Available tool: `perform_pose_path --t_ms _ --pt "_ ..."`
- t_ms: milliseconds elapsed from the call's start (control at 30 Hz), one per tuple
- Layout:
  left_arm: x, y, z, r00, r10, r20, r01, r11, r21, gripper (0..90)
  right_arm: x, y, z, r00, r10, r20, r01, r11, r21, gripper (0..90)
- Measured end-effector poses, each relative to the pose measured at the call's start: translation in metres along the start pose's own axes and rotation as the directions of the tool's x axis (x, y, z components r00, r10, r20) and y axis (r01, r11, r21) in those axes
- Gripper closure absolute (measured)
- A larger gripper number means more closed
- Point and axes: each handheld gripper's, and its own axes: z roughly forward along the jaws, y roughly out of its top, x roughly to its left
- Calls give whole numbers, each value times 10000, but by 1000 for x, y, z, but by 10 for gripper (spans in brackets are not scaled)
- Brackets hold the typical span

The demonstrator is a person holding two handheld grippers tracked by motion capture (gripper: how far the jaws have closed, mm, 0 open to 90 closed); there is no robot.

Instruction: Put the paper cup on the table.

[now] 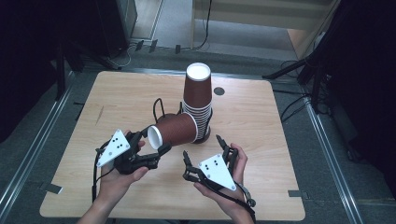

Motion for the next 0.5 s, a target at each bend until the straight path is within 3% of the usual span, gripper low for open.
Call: perform_pose_path --t_ms 167,233,367,433,500 --pt "2 0 0 10000 -67 -19 66 9991 -409 246 -3 0 2 9956 941 47 -942 9951 303 29" --pt "2 0 0 10000 4 -13 -5 9985 -551 246 -6 -1 1 9895 1445 51 -1446 9888 365 36" --pt "0 0 3 9999 113 35 -110 9969 -783 246 -11 1 -1 9793 2025 -12 -2021 9778 553 56" --pt "-2 0 4 9996 33 285 -2 9939 -1099 246 -13 1 -2 9699 2432 -103 -2422 9685 586 64" --pt "-3 1 6 9994 105 342 -63 9925 -1217 246 -17 0 -4 9515 3068 -211 -3048 9500 671 63"
